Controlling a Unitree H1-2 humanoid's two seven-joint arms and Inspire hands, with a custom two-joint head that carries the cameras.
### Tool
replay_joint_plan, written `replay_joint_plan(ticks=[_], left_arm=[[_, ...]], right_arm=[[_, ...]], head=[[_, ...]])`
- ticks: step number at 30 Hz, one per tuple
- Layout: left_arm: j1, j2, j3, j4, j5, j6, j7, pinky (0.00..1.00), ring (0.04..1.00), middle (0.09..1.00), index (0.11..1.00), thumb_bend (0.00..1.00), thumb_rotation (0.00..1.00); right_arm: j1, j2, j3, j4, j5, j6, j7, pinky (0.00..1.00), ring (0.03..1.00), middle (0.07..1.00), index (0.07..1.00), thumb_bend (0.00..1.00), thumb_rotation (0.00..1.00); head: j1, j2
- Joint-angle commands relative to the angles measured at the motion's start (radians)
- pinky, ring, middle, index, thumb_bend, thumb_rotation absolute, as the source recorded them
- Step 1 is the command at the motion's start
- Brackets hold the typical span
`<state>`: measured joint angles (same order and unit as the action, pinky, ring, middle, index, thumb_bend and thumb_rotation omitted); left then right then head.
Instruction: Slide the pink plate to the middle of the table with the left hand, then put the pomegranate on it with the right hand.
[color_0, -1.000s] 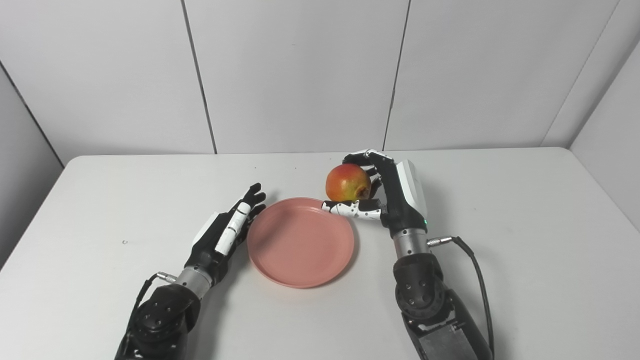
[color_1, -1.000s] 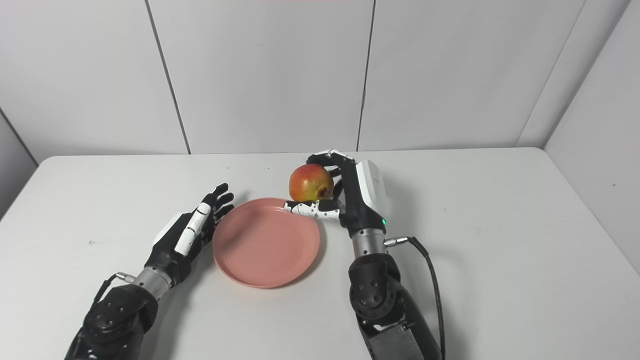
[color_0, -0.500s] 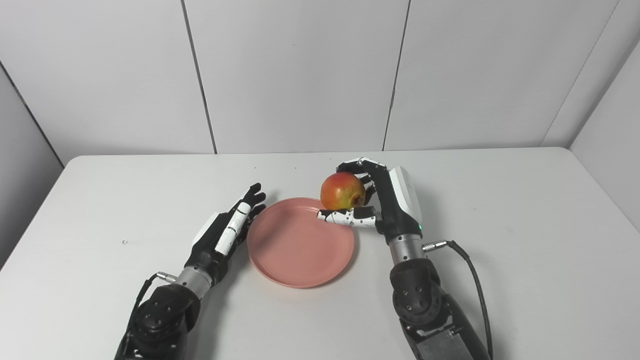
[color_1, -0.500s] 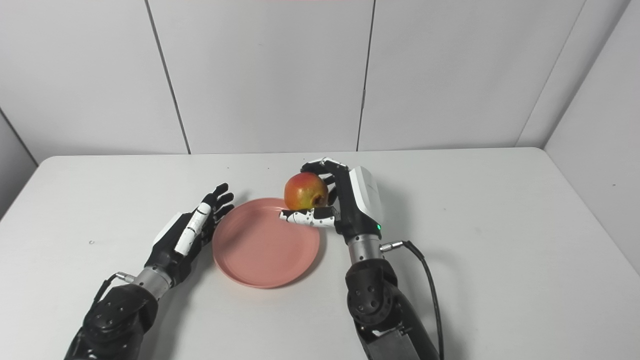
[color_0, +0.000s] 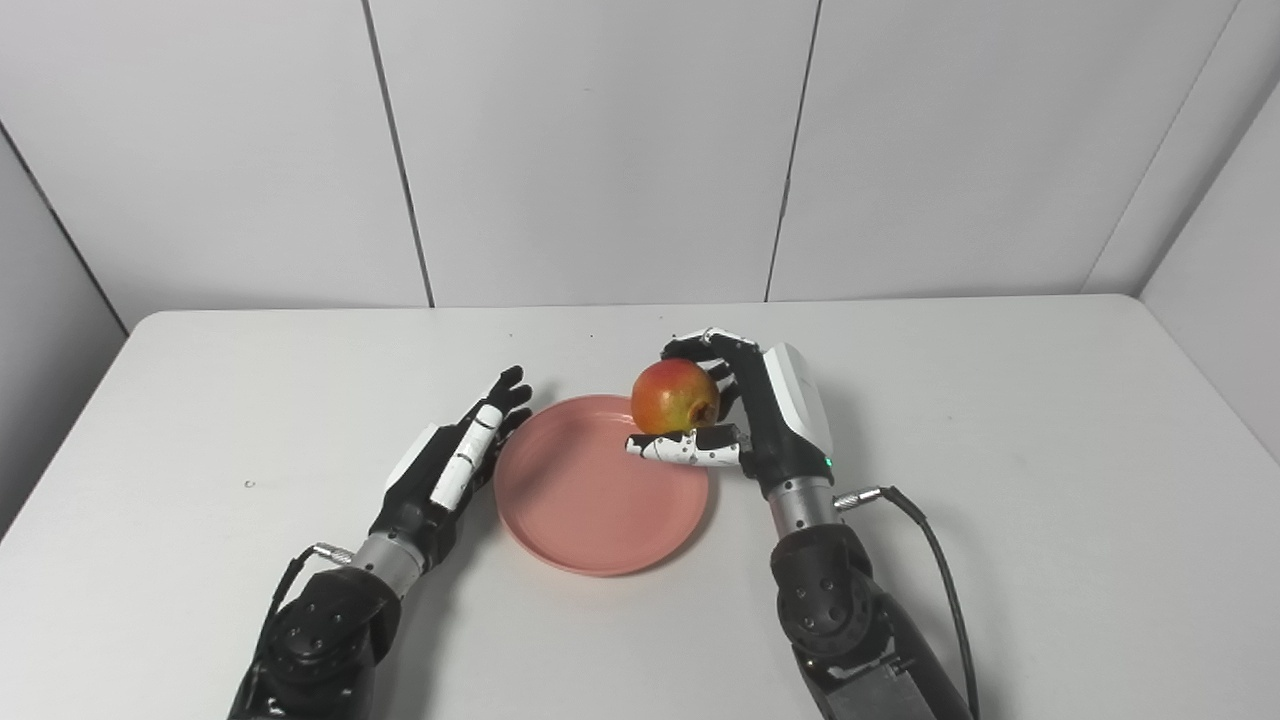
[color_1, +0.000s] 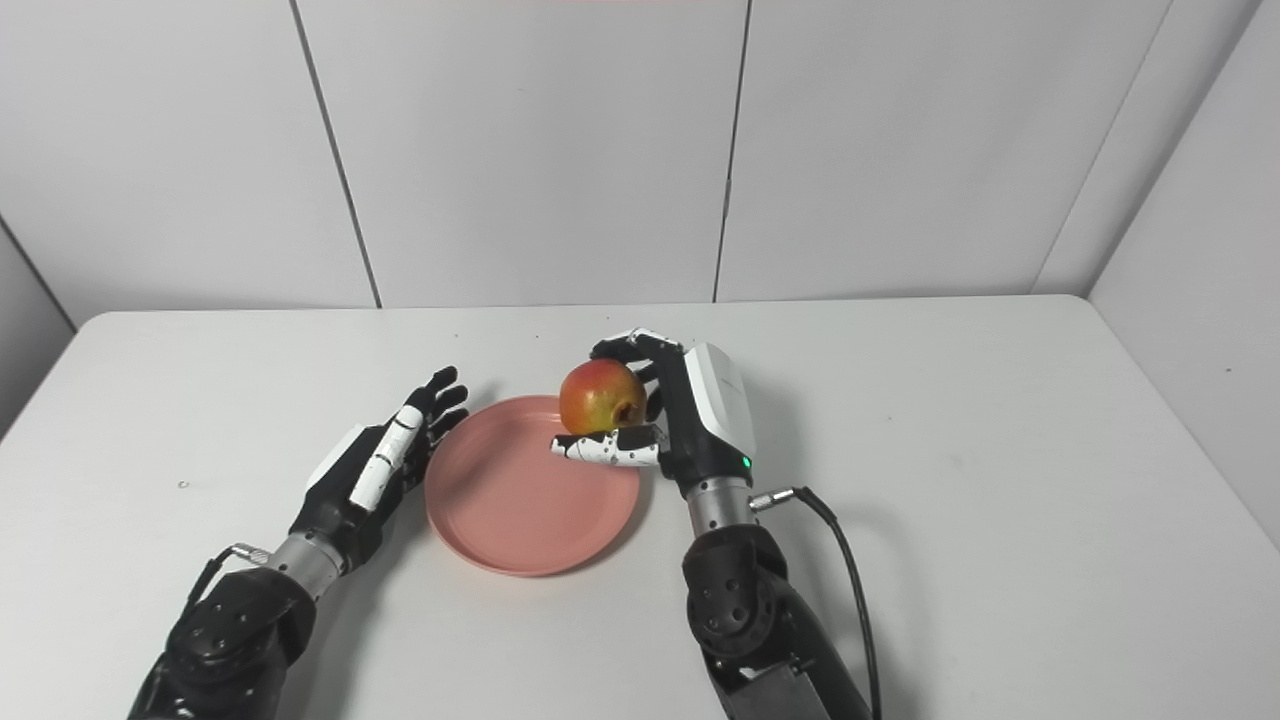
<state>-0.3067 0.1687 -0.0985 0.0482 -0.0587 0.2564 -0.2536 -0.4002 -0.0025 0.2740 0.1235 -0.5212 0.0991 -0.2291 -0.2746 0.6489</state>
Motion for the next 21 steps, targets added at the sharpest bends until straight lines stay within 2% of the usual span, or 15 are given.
replay_joint_plan(ticks=[1,16,21], left_arm=[[-0.022,0.004,-0.009,-0.023,0.011,0.001,-0.005,0.93,0.958,0.977,0.977,0.51,1.00],[-0.023,0.004,-0.011,-0.021,0.013,0.003,-0.005,0.93,0.958,0.978,0.979,0.52,1.00],[-0.022,0.008,-0.013,-0.021,0.013,-0.002,-0.009,0.93,0.959,0.980,0.982,0.52,1.00]], right_arm=[[-0.023,0.002,0.002,-0.019,0.000,-0.071,-0.003,0.28,0.363,0.422,0.528,0.52,0.00],[-0.019,0.004,0.019,-0.020,-0.022,-0.068,0.014,0.33,0.403,0.431,0.528,0.52,0.00],[-0.020,0.008,0.035,-0.013,-0.024,-0.068,0.023,0.30,0.386,0.427,0.531,0.52,0.00]], head=[[0.000,0.000],[0.000,-0.002],[-0.001,0.000]])
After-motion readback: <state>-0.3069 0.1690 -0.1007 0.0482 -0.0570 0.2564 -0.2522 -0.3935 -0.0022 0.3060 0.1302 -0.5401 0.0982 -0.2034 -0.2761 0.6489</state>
